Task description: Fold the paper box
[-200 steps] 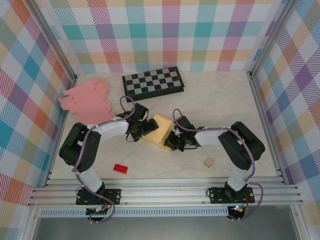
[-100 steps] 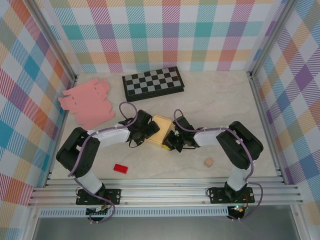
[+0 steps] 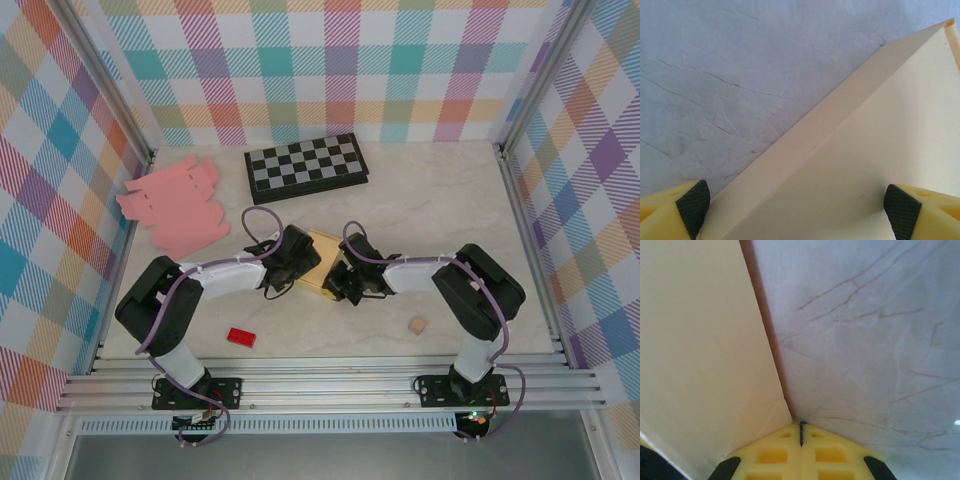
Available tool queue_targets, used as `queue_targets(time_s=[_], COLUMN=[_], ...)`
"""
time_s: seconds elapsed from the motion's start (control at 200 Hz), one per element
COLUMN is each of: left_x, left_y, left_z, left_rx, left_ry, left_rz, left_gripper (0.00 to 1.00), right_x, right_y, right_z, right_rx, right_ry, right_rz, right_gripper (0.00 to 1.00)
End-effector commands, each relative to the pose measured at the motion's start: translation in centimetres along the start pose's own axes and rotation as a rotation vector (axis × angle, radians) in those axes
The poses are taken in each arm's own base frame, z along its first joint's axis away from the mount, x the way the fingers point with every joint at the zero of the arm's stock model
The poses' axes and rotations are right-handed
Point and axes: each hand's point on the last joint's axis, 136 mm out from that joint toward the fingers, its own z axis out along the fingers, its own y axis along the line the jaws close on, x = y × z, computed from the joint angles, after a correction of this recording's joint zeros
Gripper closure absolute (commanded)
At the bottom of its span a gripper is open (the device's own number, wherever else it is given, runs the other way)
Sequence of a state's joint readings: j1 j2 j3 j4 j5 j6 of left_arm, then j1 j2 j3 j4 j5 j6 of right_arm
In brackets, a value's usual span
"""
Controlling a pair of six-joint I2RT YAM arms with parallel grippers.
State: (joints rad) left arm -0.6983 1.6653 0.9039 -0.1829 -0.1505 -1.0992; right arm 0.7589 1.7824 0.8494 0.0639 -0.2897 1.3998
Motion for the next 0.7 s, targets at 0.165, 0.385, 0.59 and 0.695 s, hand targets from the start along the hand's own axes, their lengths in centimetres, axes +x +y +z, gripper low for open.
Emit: queue_targets(time_s=[0.165,0.385,0.59,0.695], left_x=[6.9,4.2,2.4,1.6], left_y=[-4.6,-2.8,-0.7,-0.5], left_z=[-1.0,-1.3,-1.3,-1.8], left_rx=[0.146,0.058,0.001,-0.003], left_ry=[0.247,0.176,0.162,0.148], left_rz=[0.022,0.108,0.135,0.147], left_gripper=[0.09,0.08,0.07,0.07], right_x=[2.8,2.2,1.2,1.1], right_y=[8.2,4.3,0.6,-0.3], right_z=[0.1,-0.7,-1.7,-3.1], right_rx=[-0.220,-0.118,-0.051,-0.010], right_ry=[0.047,0.000,-0.037,-0.068], right_rz=[-0.093,-0.133,-0.142,-0.194], right_gripper=[1.00,1.00,1.00,1.00])
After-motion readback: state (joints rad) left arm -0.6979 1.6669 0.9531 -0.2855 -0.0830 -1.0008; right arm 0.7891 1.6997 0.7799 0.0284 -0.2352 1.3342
